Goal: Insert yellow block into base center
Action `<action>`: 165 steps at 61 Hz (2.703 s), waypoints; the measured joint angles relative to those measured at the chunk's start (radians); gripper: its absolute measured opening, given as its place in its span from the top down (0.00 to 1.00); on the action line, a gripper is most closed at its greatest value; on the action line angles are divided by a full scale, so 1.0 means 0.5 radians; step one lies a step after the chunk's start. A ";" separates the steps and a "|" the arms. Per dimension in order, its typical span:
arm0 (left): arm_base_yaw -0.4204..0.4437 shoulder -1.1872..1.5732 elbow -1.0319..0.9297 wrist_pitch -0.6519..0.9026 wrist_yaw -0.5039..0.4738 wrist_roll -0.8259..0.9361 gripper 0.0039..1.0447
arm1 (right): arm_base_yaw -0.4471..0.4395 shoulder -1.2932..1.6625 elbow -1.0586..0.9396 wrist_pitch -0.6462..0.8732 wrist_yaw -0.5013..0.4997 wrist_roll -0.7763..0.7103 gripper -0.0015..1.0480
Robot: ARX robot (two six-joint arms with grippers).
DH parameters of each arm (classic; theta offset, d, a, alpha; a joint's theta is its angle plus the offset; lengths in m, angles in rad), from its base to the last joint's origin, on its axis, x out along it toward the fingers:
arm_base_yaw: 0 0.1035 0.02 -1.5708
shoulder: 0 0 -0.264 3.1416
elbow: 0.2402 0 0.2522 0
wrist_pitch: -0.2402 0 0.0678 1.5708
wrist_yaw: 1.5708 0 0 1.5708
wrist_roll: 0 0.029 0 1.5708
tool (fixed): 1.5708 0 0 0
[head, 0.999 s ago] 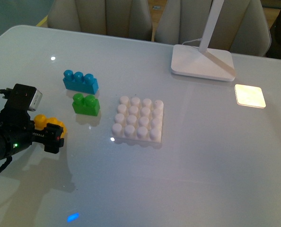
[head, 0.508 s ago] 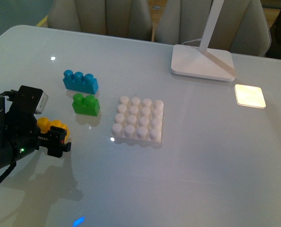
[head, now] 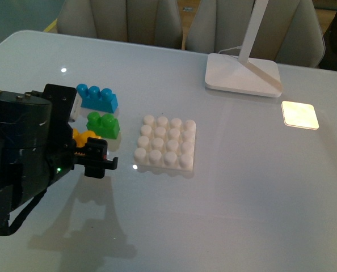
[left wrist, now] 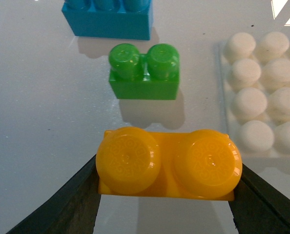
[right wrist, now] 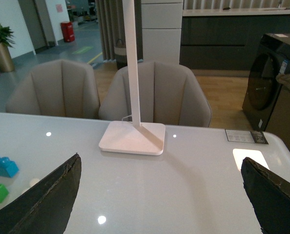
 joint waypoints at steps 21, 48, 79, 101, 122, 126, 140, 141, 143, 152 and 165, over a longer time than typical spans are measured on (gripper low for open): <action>-0.347 -0.030 0.198 -0.237 -0.222 -0.320 0.39 | 0.000 0.000 -0.001 0.000 0.001 0.000 0.09; -0.510 0.083 0.467 -0.377 -0.289 -0.404 0.39 | 0.000 0.000 -0.001 0.000 0.001 0.000 0.09; -0.538 0.253 0.744 -0.511 -0.330 -0.420 0.39 | 0.000 0.000 -0.001 0.000 0.001 0.000 0.09; -0.519 0.346 0.845 -0.542 -0.326 -0.409 0.39 | 0.000 0.000 0.000 -0.001 0.001 0.000 0.09; -0.515 0.383 0.906 -0.554 -0.325 -0.381 0.39 | 0.000 0.000 -0.001 0.000 0.001 0.000 0.09; -0.515 0.394 0.916 -0.557 -0.325 -0.380 0.39 | 0.000 0.000 0.000 0.000 0.001 0.000 0.09; -0.515 0.412 0.925 -0.572 -0.327 -0.381 0.39 | 0.000 0.000 -0.001 -0.001 0.001 0.000 0.09; -0.515 0.414 0.925 -0.572 -0.327 -0.381 0.39 | 0.000 0.000 0.000 0.000 0.001 0.000 0.09; -0.515 0.418 0.928 -0.573 -0.327 -0.381 0.39 | 0.000 0.000 -0.001 -0.001 0.001 0.000 0.09; -0.515 0.437 0.935 -0.575 -0.327 -0.383 0.39 | 0.000 0.000 -0.001 0.000 0.001 0.000 0.09; -0.515 0.437 0.942 -0.584 -0.327 -0.391 0.39 | 0.000 0.000 -0.001 0.000 0.001 0.000 0.09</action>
